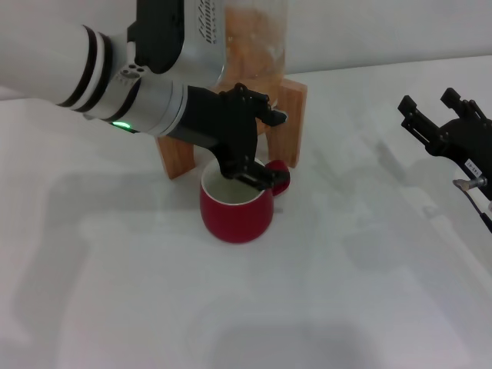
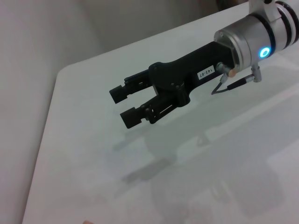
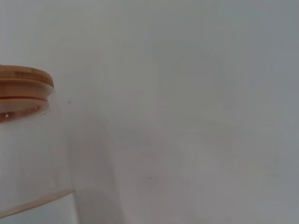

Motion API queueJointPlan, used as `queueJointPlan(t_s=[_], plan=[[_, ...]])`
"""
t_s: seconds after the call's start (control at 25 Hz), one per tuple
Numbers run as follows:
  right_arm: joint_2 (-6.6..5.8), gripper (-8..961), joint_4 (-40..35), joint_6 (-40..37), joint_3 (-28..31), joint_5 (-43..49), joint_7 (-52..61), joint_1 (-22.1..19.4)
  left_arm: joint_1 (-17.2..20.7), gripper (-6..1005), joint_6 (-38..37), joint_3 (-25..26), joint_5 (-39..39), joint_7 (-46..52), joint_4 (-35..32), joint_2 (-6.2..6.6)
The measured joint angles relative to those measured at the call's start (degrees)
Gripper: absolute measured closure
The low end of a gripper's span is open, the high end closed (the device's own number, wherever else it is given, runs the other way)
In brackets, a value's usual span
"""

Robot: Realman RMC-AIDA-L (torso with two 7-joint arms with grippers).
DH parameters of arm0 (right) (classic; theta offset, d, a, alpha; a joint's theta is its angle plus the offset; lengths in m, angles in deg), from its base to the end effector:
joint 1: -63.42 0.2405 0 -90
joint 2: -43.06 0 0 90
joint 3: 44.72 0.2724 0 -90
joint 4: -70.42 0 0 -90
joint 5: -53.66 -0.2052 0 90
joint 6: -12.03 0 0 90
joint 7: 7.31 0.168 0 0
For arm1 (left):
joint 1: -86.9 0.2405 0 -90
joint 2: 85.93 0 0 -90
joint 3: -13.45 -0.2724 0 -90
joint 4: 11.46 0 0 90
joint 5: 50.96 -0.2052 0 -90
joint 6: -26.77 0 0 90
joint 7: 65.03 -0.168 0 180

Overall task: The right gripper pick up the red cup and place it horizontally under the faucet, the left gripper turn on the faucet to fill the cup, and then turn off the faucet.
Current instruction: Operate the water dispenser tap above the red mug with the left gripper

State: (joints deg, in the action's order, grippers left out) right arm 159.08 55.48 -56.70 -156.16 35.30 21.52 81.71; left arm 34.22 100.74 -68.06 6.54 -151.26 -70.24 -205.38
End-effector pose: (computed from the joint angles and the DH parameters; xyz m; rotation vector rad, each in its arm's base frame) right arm 0.3383 0.3388 -0.0034 -1.6460 0.6856 0.9383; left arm -0.0693 0.4017 -0.0894 -2.9610 0.4766 0.0313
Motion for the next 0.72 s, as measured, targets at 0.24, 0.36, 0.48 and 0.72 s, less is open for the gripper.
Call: queueJointPlan(t_s=[0.24, 0.36, 0.48, 0.72], plan=[[0.0, 92, 0.0, -0.7, 0.0, 0.0, 0.0, -0.1, -0.4, 181, 0.0, 0.0, 0.5, 0.1, -0.1, 0.0], [0.0, 92, 0.0, -0.8, 0.0, 0.0, 0.0, -0.1, -0.7, 181, -0.3, 0.0, 0.7, -0.1, -0.2, 0.0], [0.0, 92, 0.0, -0.8, 0.0, 0.0, 0.0, -0.1, -0.8, 181, -0.4, 0.0, 0.7, -0.1, -0.2, 0.0], [-0.02, 91, 0.0, -0.8, 0.0, 0.0, 0.0, 0.0, -1.4, 182, -0.8, 0.0, 0.7, -0.1, 0.2, 0.0]])
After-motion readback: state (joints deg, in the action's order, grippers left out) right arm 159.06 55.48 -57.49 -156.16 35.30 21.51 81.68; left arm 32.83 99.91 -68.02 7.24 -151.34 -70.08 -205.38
